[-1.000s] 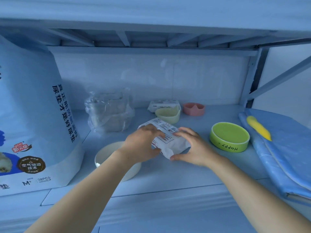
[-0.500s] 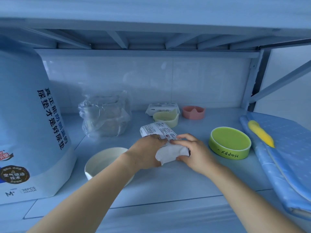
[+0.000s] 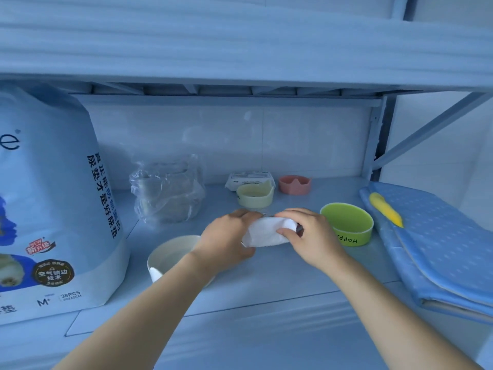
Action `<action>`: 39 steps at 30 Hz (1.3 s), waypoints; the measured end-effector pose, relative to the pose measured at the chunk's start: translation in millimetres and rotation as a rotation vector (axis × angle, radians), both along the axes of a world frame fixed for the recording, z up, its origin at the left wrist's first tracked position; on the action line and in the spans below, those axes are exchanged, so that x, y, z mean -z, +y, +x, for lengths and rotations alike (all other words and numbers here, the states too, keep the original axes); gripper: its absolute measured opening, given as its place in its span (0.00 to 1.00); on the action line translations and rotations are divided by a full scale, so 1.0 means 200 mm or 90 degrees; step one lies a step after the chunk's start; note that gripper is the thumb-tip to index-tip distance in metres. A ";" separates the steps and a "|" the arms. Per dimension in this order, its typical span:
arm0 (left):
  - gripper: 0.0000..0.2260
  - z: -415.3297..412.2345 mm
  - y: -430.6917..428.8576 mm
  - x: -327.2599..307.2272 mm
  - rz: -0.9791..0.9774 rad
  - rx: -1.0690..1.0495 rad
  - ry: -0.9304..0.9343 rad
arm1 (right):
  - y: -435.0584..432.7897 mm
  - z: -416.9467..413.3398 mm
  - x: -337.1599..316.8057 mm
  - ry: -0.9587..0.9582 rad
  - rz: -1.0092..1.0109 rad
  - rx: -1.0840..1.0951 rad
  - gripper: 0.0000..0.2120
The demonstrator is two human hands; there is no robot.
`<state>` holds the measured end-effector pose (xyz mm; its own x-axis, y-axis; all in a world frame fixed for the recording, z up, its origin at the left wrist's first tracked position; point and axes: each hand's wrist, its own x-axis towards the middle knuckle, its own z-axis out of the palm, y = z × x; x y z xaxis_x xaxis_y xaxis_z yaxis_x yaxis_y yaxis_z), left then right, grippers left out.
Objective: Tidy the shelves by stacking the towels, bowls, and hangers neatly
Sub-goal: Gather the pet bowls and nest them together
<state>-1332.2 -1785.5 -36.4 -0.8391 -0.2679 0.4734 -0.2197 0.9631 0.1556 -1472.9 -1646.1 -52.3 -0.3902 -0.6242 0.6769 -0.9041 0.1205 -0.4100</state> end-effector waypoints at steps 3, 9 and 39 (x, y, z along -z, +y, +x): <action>0.24 0.04 0.02 -0.04 0.037 0.014 0.075 | 0.05 0.04 -0.03 -0.001 -0.095 0.017 0.15; 0.24 0.05 0.04 -0.16 0.127 0.024 0.194 | 0.06 0.10 0.00 -0.133 -0.171 -0.030 0.29; 0.16 -0.27 -0.46 -0.10 0.043 -0.050 -0.159 | -0.37 -0.25 0.00 -0.192 0.069 -0.018 0.20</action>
<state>-1386.9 -1877.6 -17.0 -0.9030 -0.3605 0.2336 -0.3325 0.9309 0.1512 -1523.1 -1720.1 -51.4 -0.5445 -0.6996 0.4627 -0.7476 0.1545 -0.6460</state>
